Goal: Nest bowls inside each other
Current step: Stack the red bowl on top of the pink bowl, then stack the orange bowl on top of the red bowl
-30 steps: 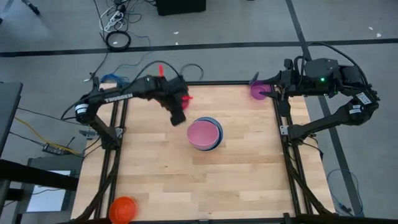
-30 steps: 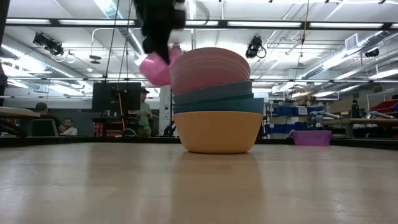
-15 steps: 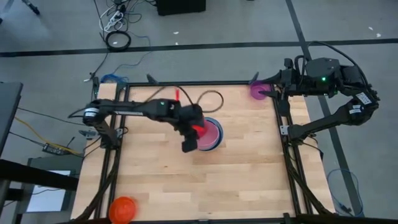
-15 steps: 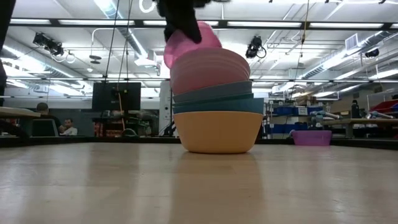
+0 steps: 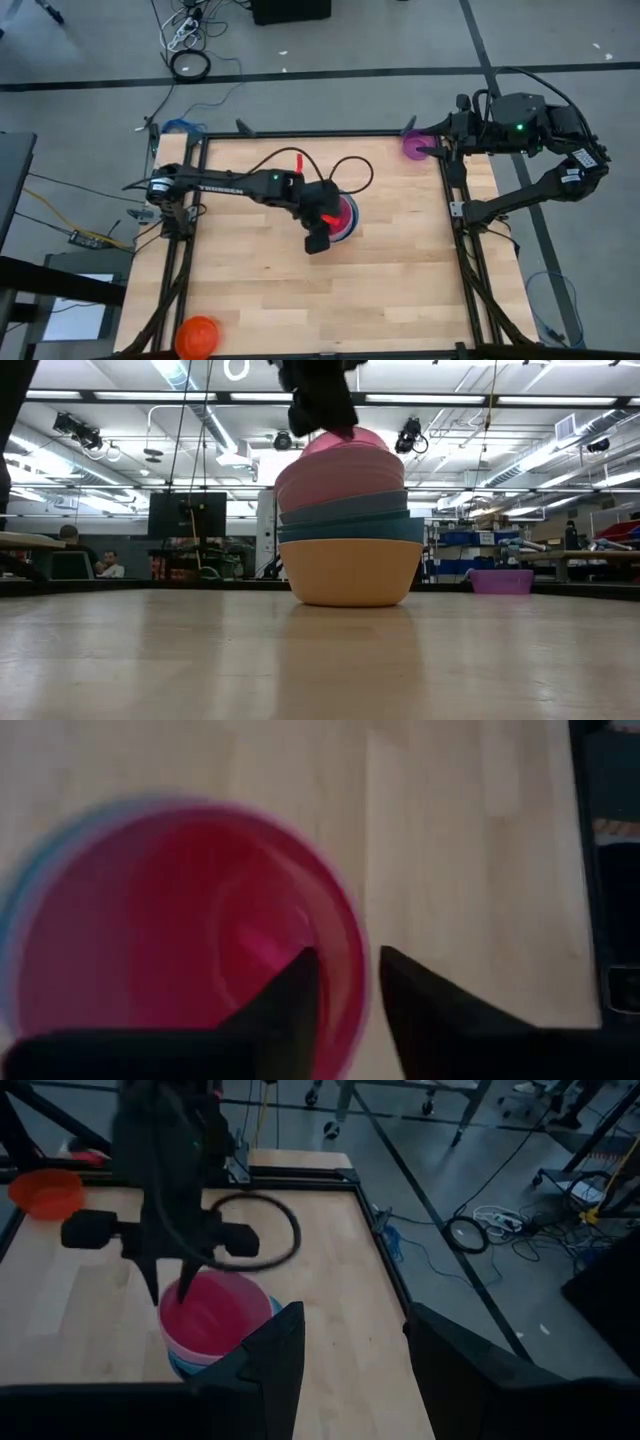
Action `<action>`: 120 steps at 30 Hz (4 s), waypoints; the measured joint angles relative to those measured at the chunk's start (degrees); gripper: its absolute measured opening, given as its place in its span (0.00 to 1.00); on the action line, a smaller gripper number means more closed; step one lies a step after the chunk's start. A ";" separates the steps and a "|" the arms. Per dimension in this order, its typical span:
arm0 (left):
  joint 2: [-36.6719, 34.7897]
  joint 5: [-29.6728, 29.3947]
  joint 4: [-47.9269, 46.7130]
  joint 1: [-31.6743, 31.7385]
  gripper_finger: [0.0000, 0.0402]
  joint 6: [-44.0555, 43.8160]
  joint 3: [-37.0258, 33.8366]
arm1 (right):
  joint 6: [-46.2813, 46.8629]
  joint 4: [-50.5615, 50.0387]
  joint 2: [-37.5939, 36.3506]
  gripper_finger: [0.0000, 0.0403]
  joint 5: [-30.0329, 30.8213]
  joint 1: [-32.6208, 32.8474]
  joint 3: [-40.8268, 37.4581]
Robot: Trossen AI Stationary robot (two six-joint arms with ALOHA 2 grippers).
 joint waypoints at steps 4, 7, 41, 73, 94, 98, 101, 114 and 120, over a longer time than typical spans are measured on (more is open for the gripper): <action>0.00 -4.74 -2.91 -1.18 0.46 0.89 4.03 | -0.02 -0.06 0.00 0.41 -0.01 0.00 0.01; -0.02 -9.08 -10.36 -1.94 0.56 0.59 8.05 | -0.04 -0.25 0.00 0.41 -0.02 0.00 0.02; 0.00 0.04 -25.58 -58.50 0.54 -55.97 -5.73 | 4.65 5.31 0.00 0.41 -0.31 0.02 0.00; -5.57 -3.89 -5.33 -59.98 0.18 -45.34 -33.03 | 13.46 7.30 9.35 0.41 4.03 3.42 0.00; -10.31 -35.82 -13.90 -29.20 0.00 -17.33 -10.31 | 6.96 5.97 2.68 0.41 4.39 4.48 0.02; -12.65 -36.10 -11.01 -19.58 0.00 -9.99 -6.99 | 7.21 3.35 1.35 0.41 4.37 4.56 0.02; -12.98 -33.80 -5.42 -12.60 0.00 -4.42 -6.21 | 6.99 2.78 0.64 0.41 4.36 4.57 0.02; -6.62 -16.64 0.25 6.09 0.00 0.65 -6.57 | 4.87 -0.22 -1.61 0.41 3.55 4.57 0.02; -2.14 -12.42 -2.24 8.08 0.04 -0.61 -6.59 | 4.79 -0.61 -2.97 0.41 3.56 4.57 0.02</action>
